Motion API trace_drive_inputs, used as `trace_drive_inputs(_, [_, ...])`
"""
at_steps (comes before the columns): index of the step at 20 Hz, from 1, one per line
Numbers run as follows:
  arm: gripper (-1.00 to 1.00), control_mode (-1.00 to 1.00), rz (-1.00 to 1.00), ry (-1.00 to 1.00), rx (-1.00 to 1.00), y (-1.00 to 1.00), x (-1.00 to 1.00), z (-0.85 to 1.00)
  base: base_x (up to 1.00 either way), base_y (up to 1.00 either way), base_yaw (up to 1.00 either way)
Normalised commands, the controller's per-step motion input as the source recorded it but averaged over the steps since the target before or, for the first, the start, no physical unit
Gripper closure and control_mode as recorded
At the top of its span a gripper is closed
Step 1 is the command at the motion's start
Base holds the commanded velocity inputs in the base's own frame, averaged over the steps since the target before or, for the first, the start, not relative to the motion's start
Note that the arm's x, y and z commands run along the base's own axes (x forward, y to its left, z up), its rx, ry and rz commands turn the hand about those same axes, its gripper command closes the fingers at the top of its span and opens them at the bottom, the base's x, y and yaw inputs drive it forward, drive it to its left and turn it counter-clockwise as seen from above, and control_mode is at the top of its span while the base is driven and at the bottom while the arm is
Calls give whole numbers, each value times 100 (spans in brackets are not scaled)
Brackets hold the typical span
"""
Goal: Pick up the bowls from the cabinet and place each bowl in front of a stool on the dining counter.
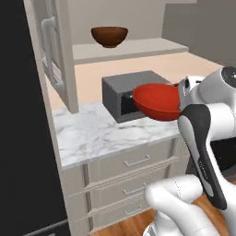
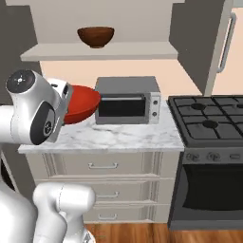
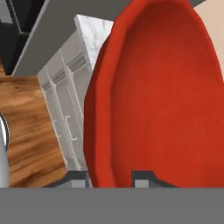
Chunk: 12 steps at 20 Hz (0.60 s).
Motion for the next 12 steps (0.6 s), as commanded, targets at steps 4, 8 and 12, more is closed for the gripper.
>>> trace_drive_inputs(4, [100, 100, 0, 0, 0, 0, 0, 0, -47, -2, -75])
trace_drive_inputs(8, [100, 100, 0, 0, 0, 0, 0, 0, 0, -4, -91])
trace_drive_inputs(12, [100, 100, 0, 0, 0, 0, 0, 0, -1, 0, -98])
